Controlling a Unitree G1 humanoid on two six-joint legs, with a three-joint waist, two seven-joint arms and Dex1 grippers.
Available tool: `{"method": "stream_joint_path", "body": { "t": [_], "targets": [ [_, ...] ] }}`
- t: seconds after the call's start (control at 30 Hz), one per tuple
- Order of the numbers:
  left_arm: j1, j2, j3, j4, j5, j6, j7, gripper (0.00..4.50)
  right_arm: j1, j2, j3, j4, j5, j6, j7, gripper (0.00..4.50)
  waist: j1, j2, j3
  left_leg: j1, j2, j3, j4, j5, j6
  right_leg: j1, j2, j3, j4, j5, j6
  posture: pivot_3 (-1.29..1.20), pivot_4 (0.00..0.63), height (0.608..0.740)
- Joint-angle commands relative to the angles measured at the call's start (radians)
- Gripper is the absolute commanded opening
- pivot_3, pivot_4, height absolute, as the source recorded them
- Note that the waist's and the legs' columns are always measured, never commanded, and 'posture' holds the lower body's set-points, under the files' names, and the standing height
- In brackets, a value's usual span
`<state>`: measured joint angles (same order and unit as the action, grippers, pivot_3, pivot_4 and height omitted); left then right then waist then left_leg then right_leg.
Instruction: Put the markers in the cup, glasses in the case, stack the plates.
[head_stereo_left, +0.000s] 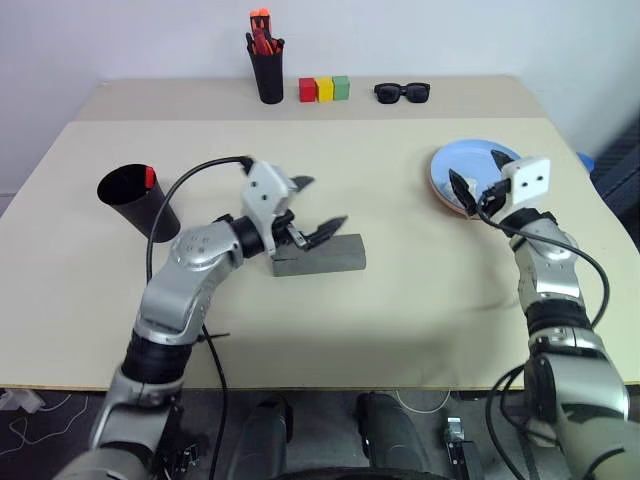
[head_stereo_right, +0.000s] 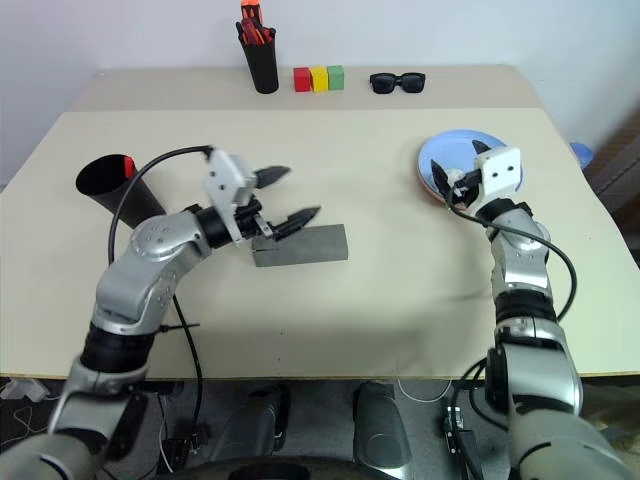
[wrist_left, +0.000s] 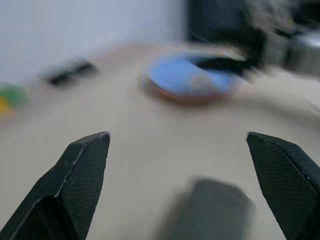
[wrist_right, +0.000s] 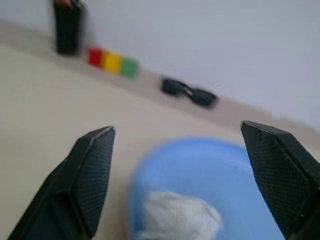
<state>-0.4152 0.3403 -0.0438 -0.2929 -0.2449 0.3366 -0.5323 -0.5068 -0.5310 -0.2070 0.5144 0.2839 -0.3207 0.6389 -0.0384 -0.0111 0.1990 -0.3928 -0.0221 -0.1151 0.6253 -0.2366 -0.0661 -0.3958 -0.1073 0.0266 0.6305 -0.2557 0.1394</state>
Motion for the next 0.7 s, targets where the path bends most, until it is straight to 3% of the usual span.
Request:
{"method": "stream_joint_path", "body": {
  "t": [0.03, 0.13, 0.3, 0.5, 0.7],
  "targets": [
    [0.060, 0.017, 0.080, -0.069, 0.016, -0.064, 0.047, 4.50, 0.159, -0.039, -0.022, -0.338, 0.140, 0.172, 0.075, 4.06, 0.002, 0.000, 0.000, 0.000, 0.000, 0.000, 0.000, 0.000, 0.000, 0.000, 0.000, 0.000, 0.000, 0.000, 0.000, 0.00, 0.150, 0.740],
    [0.168, 0.034, 0.174, -0.108, -0.101, -0.096, -0.019, 4.50, 0.347, -0.107, -0.056, -0.541, 0.205, 0.300, 0.129, 4.06, 0.004, 0.001, 0.000, 0.000, 0.000, 0.001, 0.003, 0.000, 0.000, 0.002, 0.000, 0.000, 0.000, 0.000, 0.000, 0.00, 0.150, 0.740],
    [0.420, 0.120, 0.295, -0.191, -0.242, -0.086, -0.154, 4.50, 0.632, -0.168, -0.170, -0.695, 0.243, 0.347, 0.196, 4.06, 0.005, 0.000, -0.001, 0.002, 0.000, 0.001, 0.003, 0.000, 0.001, 0.004, -0.001, 0.000, 0.000, -0.002, -0.004, 0.00, 0.150, 0.740],
    [0.643, 0.170, 0.410, -0.186, -0.287, -0.181, -0.268, 4.50, 0.822, -0.141, -0.276, -0.720, 0.304, 0.352, 0.254, 4.06, 0.017, 0.000, -0.001, 0.002, 0.000, 0.002, 0.005, -0.001, 0.001, 0.005, -0.001, 0.001, -0.001, -0.003, -0.008, 0.00, 0.150, 0.740],
    [0.723, 0.163, 0.431, -0.158, -0.276, -0.242, -0.285, 4.50, 0.890, -0.123, -0.352, -0.589, 0.295, 0.295, 0.322, 4.06, 0.031, 0.000, -0.002, 0.001, 0.001, 0.003, 0.005, -0.001, 0.001, 0.005, -0.002, 0.000, -0.006, -0.003, -0.009, 0.00, 0.150, 0.740]
  ]
}}
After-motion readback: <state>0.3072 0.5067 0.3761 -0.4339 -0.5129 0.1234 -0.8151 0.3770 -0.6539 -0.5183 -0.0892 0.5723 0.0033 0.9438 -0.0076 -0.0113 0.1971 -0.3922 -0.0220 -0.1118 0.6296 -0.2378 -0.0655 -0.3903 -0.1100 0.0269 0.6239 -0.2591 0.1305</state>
